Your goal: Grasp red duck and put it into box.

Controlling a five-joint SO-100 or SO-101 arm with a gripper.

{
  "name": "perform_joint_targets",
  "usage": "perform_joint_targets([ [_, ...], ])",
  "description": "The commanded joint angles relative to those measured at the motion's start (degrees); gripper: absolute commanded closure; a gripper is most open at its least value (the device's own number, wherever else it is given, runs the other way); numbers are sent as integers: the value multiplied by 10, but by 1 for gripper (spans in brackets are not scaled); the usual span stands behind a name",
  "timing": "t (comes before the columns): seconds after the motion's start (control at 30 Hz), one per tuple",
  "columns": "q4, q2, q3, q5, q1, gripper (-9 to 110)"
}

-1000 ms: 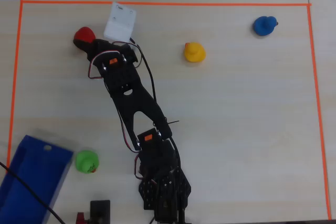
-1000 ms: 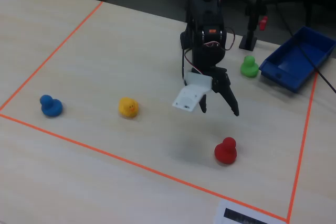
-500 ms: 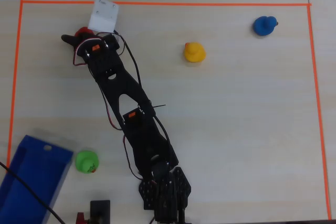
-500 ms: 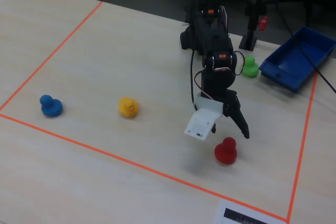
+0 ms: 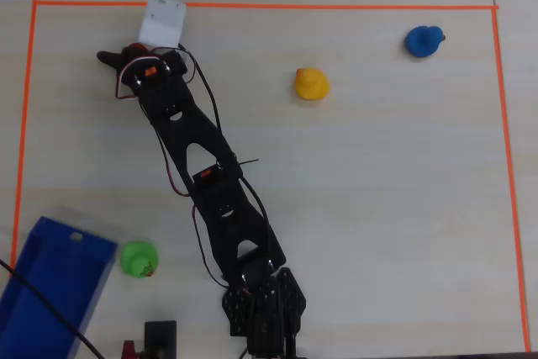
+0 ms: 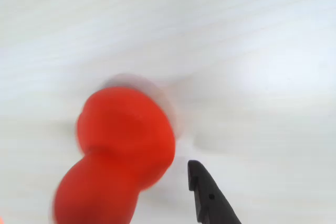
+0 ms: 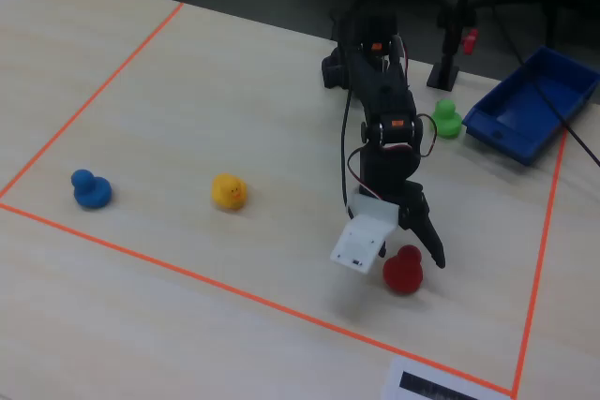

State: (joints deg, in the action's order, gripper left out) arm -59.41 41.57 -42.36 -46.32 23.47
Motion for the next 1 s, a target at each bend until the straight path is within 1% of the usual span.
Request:
perform_joint_targets([
  [0.0,-3,-7,56,1,-3,57],
  [0.07,-3,-16,68,4,-3,63],
  [0.17,-3,-26,80,15,-3,83],
  [0.2,-3,-28,83,18,-3,93],
  [0.23,-4,-28,84,23,-3,101],
  [0.43,-62,4,90,48,-4,101],
  [0.57,-150,113,87,68,-12,101],
  [0.67,-240,236,72,69,-15,101],
  [0.8,-331,412,-45,76,16,101],
  [0.97,-348,625,-310,110,126,101],
])
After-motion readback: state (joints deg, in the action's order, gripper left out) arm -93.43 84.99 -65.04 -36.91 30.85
